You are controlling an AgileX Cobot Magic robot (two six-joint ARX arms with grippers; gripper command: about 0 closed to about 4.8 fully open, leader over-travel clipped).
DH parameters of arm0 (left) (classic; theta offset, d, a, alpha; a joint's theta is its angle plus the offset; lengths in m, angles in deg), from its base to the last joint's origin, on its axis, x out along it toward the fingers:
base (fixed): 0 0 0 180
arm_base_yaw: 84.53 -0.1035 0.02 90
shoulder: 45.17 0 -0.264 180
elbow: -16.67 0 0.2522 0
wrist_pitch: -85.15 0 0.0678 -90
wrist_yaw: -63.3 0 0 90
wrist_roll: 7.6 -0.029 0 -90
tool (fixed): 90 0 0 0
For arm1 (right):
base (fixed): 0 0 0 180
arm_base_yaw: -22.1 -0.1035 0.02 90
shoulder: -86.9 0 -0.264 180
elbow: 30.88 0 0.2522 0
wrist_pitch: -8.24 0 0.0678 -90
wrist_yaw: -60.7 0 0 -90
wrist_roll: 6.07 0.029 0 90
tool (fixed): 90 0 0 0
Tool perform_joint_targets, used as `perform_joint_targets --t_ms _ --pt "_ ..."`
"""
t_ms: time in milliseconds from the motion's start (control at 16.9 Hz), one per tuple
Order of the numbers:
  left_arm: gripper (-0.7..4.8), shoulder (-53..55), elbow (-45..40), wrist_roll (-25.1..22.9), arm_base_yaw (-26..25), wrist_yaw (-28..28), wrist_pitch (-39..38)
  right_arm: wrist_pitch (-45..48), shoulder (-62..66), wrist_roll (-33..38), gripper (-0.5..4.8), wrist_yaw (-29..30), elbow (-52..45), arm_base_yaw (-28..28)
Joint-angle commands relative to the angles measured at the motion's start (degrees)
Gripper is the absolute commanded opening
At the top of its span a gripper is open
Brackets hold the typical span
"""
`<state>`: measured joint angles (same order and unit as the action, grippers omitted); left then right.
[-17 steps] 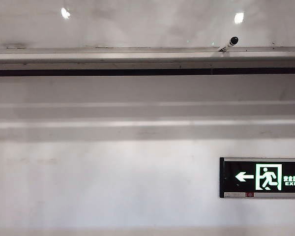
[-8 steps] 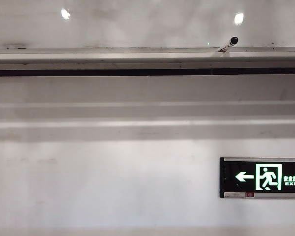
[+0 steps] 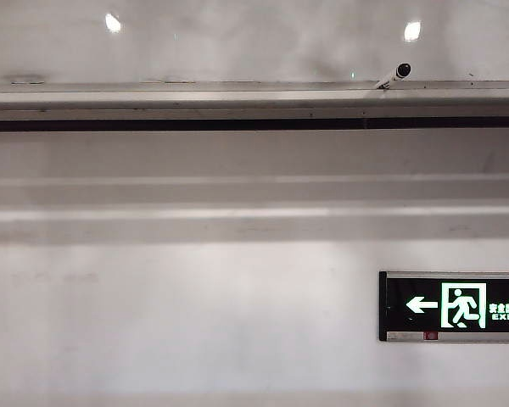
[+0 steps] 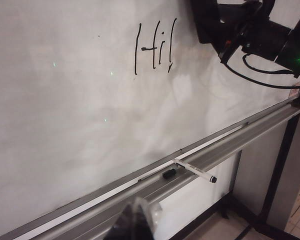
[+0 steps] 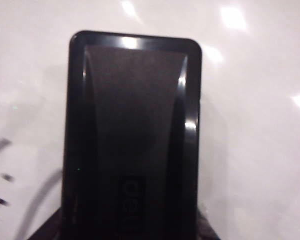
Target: Wipe the whiteboard clean using the black magnetic whiteboard eraser attached to the whiteboard.
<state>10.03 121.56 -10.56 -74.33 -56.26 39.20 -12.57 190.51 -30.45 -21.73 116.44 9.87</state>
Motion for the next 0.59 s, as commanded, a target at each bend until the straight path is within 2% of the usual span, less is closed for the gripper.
perform_joint_targets --t_ms 59,355,591 --pt "-0.06 -0.24 0.17 -0.02 0.02 -0.48 0.5 0.5 1.01 -0.11 0.08 -1.51 0.33 -2.05" --pt "-0.06 -0.26 0.17 0.0 0.02 -0.48 0.52 -2.14 3.48 -0.13 0.08 -5.2 0.33 -4.42" --pt "-0.06 -0.24 0.17 0.0 0.02 -0.48 0.52 -6.82 4.7 -0.15 0.08 -5.07 0.31 -5.49"
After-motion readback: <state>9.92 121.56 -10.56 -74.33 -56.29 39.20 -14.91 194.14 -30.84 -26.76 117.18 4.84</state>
